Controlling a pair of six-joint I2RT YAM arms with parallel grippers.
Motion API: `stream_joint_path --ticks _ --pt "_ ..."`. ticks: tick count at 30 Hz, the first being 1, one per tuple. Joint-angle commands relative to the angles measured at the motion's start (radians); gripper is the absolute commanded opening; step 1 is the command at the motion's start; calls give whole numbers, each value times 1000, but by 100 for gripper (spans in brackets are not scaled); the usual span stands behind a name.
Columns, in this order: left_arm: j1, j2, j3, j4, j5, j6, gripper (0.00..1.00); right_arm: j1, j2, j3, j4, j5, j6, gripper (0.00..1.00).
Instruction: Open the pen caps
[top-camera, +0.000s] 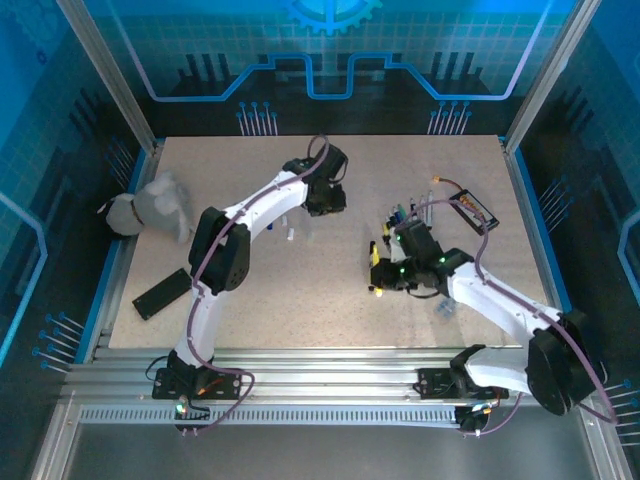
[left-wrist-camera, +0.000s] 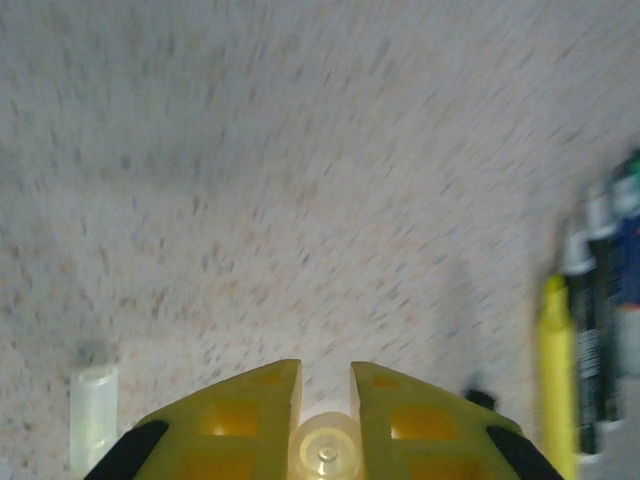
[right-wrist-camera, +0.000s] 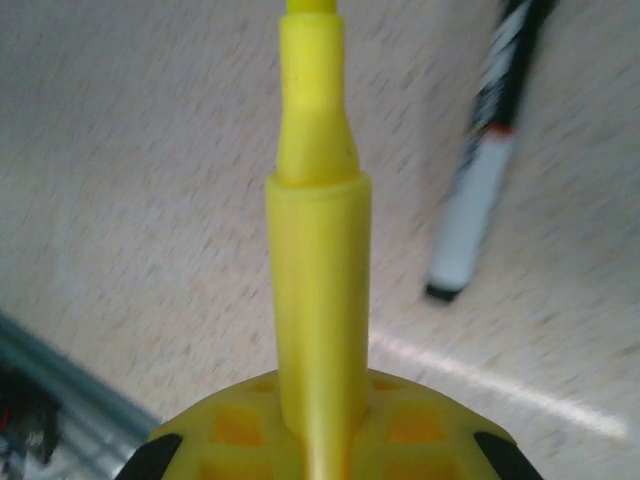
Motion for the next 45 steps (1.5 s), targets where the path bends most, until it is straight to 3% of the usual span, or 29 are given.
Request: stream_joint_path --ticks 1,10,34,36,41,45 --pt "-20 -60 -73 -24 -13 31 0 -85 103 99 -69 90 -146 0" --pt "-41 -32 -159 -46 -88 25 0 -134 346 320 -136 224 -265 0" --pt "-40 121 -48 -207 -268 42 16 -54 594 435 -194 424 -245 0" --pt "-40 126 -41 -213 -278 43 19 -53 602 443 -199 438 -240 4" --pt "-40 138 -16 -235 -294 51 27 -53 618 467 -218 467 -228 26" --pt "-40 138 -9 -237 -301 52 29 -53 614 478 -222 473 -223 30"
